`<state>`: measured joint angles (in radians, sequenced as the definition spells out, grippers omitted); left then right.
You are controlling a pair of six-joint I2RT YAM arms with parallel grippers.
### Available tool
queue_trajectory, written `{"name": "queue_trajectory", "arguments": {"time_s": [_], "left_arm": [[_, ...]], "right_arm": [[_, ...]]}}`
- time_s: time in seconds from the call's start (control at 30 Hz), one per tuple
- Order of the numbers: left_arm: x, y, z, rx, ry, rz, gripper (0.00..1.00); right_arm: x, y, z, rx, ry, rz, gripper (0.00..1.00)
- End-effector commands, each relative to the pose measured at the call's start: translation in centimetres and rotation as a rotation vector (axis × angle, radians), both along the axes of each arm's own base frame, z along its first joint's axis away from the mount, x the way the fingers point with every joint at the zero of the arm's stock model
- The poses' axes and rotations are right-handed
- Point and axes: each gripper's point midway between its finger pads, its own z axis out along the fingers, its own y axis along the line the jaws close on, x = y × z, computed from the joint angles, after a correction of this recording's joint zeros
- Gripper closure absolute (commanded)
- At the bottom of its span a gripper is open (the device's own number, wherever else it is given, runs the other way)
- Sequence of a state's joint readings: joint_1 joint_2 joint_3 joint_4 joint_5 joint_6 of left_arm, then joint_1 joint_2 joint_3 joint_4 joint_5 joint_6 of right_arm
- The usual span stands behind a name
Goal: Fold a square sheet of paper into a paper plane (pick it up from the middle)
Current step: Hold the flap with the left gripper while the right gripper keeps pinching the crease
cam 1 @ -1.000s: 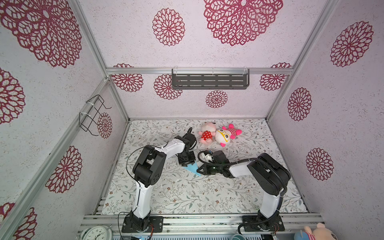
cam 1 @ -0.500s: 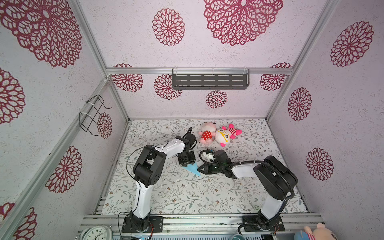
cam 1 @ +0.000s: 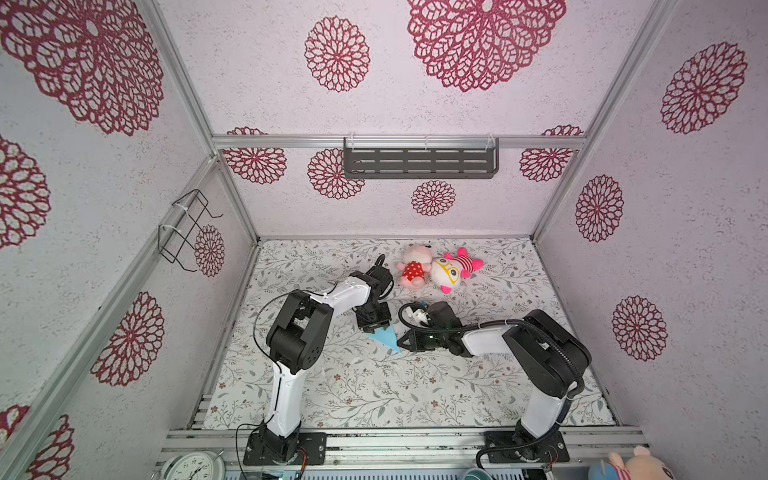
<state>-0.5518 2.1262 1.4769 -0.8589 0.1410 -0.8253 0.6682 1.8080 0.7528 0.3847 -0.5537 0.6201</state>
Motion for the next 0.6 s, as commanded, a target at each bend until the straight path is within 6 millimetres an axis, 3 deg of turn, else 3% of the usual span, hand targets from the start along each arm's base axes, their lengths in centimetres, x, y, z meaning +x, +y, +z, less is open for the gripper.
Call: {"name": "queue_trajectory", "arguments": {"time_s": [0.0,0.2,0.43,0.57], "left_arm": [[-8.1,6.6,-14.2,0.284,0.294,-0.040,0.60],[-8.3,6.7,-14.4,0.289,0.299,-0.039,0.60],[-8.5,6.9,-14.7,0.300,0.312,-0.047,0.60],[-8.7,7.0,-15.0,0.304,0.322,-0.051,0.60]], "right_arm": [[0.0,0.0,-0.3,-0.012,0.002,0.016,0.94],[0.1,-0.1,-0.8,-0.029,0.011,0.009,0.93],[1.2,-0.2,3.2,0.020,-0.120,-0.019,0.89],[0.9,0.5,3.8,0.053,-0.140,0.024,0.89]]}}
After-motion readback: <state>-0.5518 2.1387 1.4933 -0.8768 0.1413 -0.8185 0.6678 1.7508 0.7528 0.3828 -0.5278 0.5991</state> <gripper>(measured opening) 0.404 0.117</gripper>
